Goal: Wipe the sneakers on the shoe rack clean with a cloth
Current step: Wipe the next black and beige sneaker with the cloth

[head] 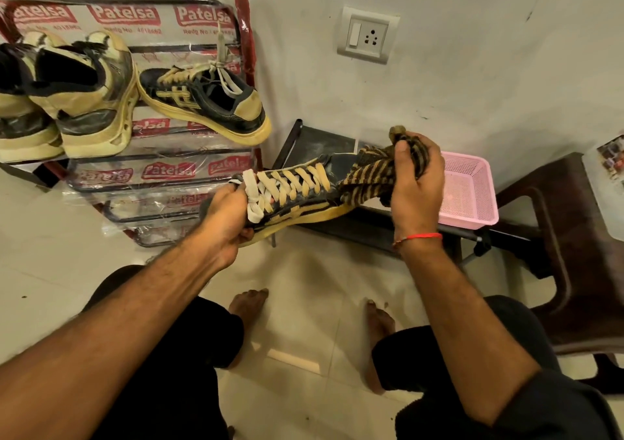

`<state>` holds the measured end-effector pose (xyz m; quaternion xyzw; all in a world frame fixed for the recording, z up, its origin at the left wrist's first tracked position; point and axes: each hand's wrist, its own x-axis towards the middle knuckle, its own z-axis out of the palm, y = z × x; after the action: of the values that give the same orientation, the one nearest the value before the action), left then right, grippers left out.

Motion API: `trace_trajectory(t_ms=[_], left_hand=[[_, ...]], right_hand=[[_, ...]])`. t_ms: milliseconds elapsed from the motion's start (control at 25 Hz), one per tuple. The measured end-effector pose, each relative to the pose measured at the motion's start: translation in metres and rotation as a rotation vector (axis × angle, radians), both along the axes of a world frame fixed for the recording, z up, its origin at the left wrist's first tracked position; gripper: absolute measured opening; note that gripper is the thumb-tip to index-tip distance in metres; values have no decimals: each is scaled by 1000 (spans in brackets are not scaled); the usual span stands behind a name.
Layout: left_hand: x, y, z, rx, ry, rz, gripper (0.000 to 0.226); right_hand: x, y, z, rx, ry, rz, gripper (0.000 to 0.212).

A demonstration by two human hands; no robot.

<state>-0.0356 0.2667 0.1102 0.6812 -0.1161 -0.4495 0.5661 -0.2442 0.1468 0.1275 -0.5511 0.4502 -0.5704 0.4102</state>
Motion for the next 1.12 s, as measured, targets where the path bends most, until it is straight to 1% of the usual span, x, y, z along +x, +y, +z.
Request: trace_trajectory(t_ms=[40,80,160,200,240,280,400,520,600,680,720,800,880,920,1000,1080,1120], left_hand=[[-5,-1,1,-6,-25,-18,19],[-9,-2,4,-17,-45,-31,20],[-14,-3,8,-49,-94,-28,23],[-13,-3,9,-66,-131,-28,22],[-12,-2,10,-82,-173,-38,20],[-12,-1,9,-94,-213,-56,20],[-17,4,8,-119,-288,-136,21],[-22,5,10,-199,-367,-190,23],[-21,4,10,-271,-430,-167,23],[-21,3,11,-327,-421,-96,17],[-19,3,12,-338,-379,-39,16],[-14,0,16,-327,-270,92,23],[-5,-1,18,-296,-205,191,25],[-2,-2,18,-282,-215,203,23],[0,-1,17,-267,-248,195,22],[-2,0,14,-249,-226,179,25],[-4,0,13,-232,-211,153,26]], right_hand=[[1,3,-5,-69,160,-2,36],[3,8,-11,-160,341,40,38],[12,21,-25,-359,690,191,44],[15,28,-30,-433,802,249,49],[18,33,-35,-485,854,267,53],[20,36,-38,-507,855,261,55],[23,37,-37,-512,763,239,54],[18,31,-38,-642,830,181,49],[11,23,-41,-702,871,129,49],[4,14,-45,-698,838,89,51],[1,10,-50,-662,807,79,54],[-5,3,-59,-539,772,77,60],[-13,-3,-63,-406,704,55,58],[-17,-7,-59,-340,618,4,55],[-24,-18,-42,-204,367,-122,46],[-24,-24,-20,-121,73,-146,34],[-19,-22,-12,-120,-24,-134,28]])
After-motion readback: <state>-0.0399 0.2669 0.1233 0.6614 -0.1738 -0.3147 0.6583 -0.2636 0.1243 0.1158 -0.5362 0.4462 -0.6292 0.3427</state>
